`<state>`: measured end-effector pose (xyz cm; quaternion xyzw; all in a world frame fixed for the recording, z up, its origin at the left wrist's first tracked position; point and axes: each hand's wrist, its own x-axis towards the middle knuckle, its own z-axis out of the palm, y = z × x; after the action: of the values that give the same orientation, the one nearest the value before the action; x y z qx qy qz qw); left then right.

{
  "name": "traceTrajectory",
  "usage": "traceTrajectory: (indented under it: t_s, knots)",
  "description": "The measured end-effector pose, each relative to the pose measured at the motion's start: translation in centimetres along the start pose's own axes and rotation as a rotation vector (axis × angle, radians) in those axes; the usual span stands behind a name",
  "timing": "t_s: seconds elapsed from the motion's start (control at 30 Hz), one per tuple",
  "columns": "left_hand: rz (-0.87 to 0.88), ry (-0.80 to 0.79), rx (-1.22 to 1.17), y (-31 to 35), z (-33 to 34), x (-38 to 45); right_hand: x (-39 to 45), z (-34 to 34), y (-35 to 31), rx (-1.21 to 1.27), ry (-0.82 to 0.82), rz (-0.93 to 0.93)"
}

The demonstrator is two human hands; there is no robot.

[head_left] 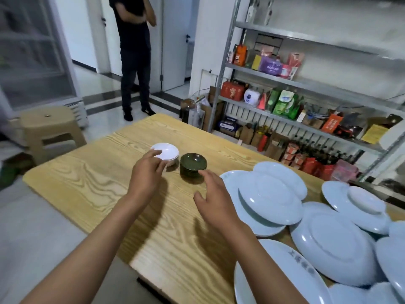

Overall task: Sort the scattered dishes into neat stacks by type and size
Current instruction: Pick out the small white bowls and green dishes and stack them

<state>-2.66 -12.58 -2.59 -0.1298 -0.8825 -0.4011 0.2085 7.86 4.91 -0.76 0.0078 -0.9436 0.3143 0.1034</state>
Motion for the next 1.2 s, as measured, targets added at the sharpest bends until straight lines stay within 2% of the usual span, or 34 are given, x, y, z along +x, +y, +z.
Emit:
traceTrajectory:
  t_s: [0.23, 0.43, 0.7, 1.0, 1.2]
  knots:
    - [0.108, 0.089, -0.033, -0.9, 0.5, 2.6, 2.1, 1.2, 0.4, -0.003, -0.017, -0.007]
    - [0.068, 0.017, 0.03, -4.0, 1.0, 0.3, 2.7, 2.3, 1.1, 0.011, -0.041, 0.023]
    - [0.033, -0.139, -0.032, -5.9, 0.0, -2.1, 2.5, 3.6, -0.4, 0.012, -0.073, -0.009]
    - [0.123, -0.328, 0.314, -6.3, -2.1, -3.5, 2.6, 3.5, -2.1, 0.0, -0.083, -0.043]
    - [0.26, -0.186, 0.418, -4.1, -3.2, -3.4, 2.8, 3.4, -2.8, -0.007, -0.083, -0.085]
